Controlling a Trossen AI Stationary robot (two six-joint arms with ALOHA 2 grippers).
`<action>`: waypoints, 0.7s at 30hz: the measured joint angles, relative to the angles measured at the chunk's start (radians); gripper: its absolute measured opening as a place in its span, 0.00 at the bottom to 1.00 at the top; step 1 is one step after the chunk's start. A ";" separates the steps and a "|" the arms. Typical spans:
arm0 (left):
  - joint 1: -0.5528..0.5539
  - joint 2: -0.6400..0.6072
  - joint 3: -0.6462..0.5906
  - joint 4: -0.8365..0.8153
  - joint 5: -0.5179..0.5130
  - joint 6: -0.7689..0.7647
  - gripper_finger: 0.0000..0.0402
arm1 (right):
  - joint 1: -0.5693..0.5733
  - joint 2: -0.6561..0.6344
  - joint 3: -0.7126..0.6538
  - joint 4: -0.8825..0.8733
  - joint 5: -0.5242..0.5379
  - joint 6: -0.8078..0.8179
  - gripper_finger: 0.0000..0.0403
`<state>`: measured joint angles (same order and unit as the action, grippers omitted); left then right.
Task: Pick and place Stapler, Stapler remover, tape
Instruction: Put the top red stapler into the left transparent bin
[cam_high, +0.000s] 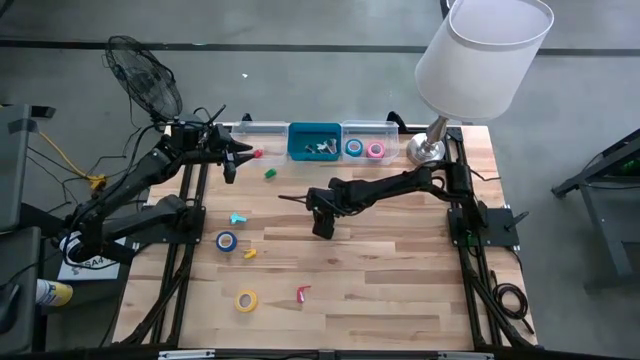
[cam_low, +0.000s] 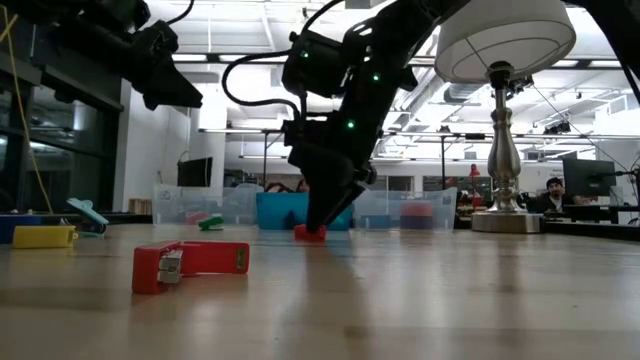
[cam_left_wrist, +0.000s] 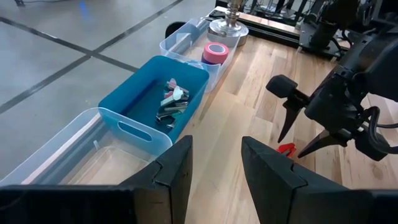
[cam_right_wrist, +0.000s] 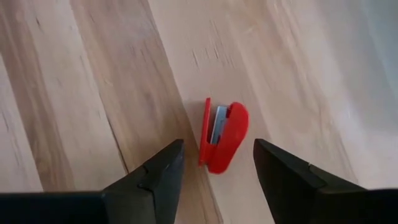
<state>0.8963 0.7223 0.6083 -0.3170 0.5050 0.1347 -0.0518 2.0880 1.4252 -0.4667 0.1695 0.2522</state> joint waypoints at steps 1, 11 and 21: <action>0.000 0.000 0.000 0.000 0.000 0.000 0.34 | -0.001 0.000 0.000 0.001 -0.005 0.000 0.45; 0.000 0.000 0.000 0.000 -0.002 0.016 0.34 | -0.001 0.000 -0.021 0.028 -0.012 0.007 0.39; 0.000 0.000 0.000 0.000 -0.002 0.017 0.34 | -0.001 -0.005 -0.082 0.098 -0.038 0.061 0.36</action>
<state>0.8963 0.7223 0.6083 -0.3168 0.5031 0.1519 -0.0525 2.0827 1.3431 -0.3685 0.1312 0.3134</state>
